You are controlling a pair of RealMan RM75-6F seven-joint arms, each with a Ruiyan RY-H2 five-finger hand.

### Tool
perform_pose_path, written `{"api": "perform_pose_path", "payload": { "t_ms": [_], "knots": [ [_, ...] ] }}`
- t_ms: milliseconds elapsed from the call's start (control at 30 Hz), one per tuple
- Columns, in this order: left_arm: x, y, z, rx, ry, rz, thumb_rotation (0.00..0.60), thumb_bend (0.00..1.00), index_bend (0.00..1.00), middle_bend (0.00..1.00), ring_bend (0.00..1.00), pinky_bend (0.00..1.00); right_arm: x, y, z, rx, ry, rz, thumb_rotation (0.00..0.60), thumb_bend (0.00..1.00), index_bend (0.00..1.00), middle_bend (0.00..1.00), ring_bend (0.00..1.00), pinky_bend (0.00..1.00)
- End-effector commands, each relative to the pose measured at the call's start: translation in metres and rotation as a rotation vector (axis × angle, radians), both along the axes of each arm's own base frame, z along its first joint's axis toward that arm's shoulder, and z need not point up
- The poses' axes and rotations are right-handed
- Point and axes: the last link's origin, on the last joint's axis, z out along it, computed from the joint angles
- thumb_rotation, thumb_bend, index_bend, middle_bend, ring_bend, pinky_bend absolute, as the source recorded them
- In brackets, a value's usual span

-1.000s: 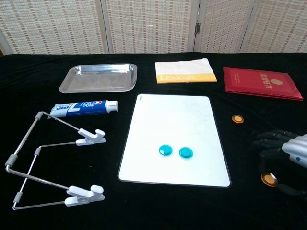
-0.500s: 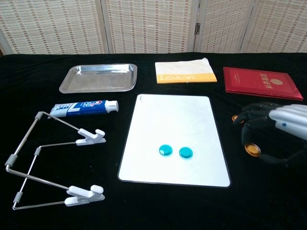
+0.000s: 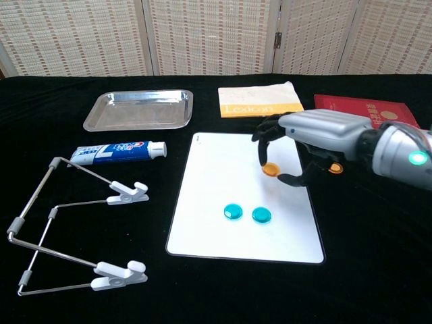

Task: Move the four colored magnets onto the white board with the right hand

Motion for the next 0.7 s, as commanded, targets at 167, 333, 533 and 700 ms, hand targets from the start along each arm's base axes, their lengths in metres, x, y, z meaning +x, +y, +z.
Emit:
{"api": "perform_pose_path", "payload": {
  "t_ms": [167, 333, 533, 700],
  "knots": [
    [-0.002, -0.001, 0.0, 0.0, 0.0, 0.01, 0.6, 0.15, 0.07, 0.08, 0.11, 0.0, 0.024, -0.023, -0.022, 0.004, 0.031, -0.008, 0.6, 0.46, 0.5, 0.18, 0.0, 0.0],
    [-0.005, -0.002, -0.001, -0.001, -0.001, 0.016, 0.6, 0.15, 0.07, 0.08, 0.11, 0.0, 0.03, -0.034, -0.031, -0.006, 0.051, -0.023, 0.6, 0.46, 0.49, 0.17, 0.0, 0.0],
    [-0.007, -0.003, -0.001, 0.0, -0.003, 0.019, 0.6, 0.15, 0.07, 0.08, 0.11, 0.0, 0.039, -0.042, -0.04, -0.016, 0.066, -0.021, 0.6, 0.46, 0.43, 0.16, 0.0, 0.0],
    [-0.008, -0.004, -0.001, 0.001, -0.003, 0.024, 0.6, 0.15, 0.07, 0.08, 0.11, 0.0, 0.043, -0.043, -0.041, -0.02, 0.07, -0.017, 0.6, 0.46, 0.27, 0.16, 0.0, 0.0]
  ]
}}
